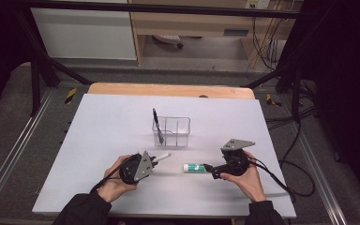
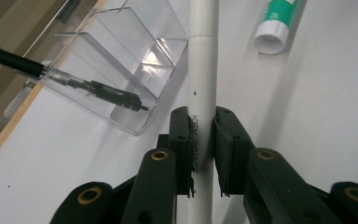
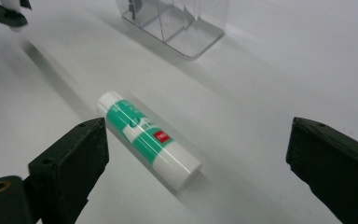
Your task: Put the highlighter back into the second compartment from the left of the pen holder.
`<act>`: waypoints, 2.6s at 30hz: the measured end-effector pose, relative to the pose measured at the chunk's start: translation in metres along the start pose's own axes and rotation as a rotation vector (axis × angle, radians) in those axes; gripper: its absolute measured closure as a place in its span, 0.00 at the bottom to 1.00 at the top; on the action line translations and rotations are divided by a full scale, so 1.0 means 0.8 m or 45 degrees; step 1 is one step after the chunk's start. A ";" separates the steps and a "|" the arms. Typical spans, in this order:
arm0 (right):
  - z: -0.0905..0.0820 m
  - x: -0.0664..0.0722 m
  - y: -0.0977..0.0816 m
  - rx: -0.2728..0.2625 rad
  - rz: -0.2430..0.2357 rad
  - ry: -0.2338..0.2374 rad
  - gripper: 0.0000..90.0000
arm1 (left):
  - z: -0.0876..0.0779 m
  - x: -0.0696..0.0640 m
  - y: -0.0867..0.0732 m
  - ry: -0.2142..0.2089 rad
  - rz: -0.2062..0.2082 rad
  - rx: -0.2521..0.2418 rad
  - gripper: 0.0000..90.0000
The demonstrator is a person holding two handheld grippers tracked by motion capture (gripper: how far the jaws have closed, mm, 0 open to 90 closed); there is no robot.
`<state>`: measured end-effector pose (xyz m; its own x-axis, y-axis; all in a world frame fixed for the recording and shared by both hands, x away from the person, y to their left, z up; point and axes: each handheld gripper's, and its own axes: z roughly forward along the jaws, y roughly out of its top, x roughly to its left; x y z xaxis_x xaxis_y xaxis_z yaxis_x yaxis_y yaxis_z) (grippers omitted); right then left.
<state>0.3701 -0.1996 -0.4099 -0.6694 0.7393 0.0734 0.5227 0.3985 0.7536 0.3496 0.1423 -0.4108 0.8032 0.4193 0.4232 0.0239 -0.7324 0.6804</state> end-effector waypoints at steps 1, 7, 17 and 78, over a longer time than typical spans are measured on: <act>0.000 -0.002 -0.003 0.000 0.004 0.000 0.04 | -0.001 0.002 0.000 0.001 -0.027 -0.006 0.86; -0.005 -0.013 -0.021 -0.012 0.002 -0.004 0.01 | -0.007 0.010 0.004 0.010 -0.162 -0.056 0.87; -0.010 -0.030 -0.048 -0.024 0.018 0.002 0.01 | -0.014 0.029 0.014 0.019 -0.395 -0.126 0.86; -0.013 -0.040 -0.065 -0.003 0.017 -0.012 0.01 | 0.059 0.125 0.142 0.142 -0.693 -0.291 0.87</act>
<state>0.3587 -0.2493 -0.4446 -0.6571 0.7498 0.0772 0.5304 0.3872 0.7541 0.4609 0.0756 -0.3197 0.6437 0.7647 0.0300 0.2757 -0.2683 0.9230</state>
